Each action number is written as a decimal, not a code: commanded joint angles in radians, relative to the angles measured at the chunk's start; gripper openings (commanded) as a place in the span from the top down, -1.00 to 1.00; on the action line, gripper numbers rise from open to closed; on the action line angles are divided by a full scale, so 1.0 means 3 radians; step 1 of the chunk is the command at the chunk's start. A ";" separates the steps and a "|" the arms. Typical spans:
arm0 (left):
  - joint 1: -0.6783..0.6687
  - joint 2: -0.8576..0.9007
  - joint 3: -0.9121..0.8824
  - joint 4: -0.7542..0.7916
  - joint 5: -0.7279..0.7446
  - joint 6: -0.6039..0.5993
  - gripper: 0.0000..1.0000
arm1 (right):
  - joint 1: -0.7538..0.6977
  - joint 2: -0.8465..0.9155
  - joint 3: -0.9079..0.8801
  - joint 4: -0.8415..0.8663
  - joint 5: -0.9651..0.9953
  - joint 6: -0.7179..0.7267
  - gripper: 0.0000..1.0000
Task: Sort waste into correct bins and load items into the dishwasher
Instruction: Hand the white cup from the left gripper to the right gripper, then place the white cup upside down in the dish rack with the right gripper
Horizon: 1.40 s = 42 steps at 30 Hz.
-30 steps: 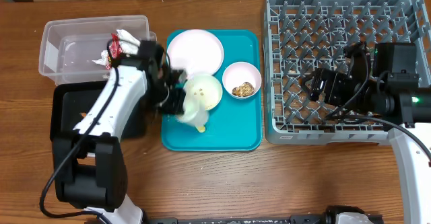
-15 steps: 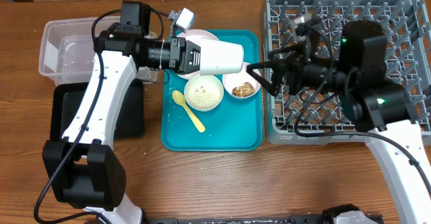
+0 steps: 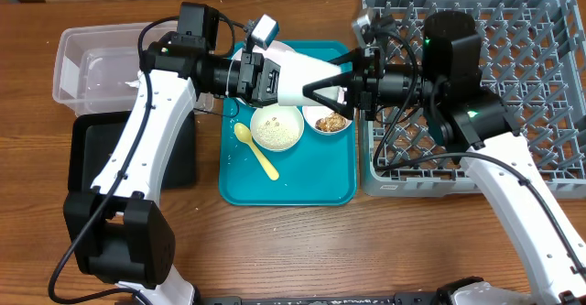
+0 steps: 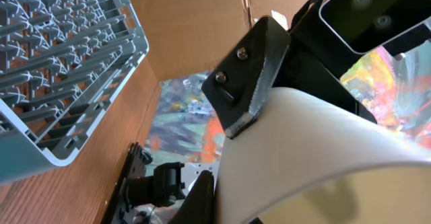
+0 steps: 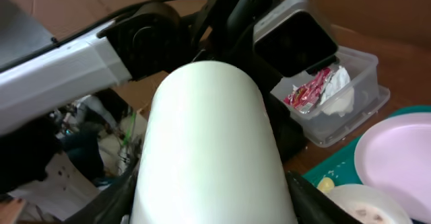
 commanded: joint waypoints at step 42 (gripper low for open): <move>-0.0163 0.0015 -0.0036 -0.0240 -0.4639 -0.0029 0.12 | -0.0750 0.0645 0.0231 -0.3202 0.3409 0.0553 -0.68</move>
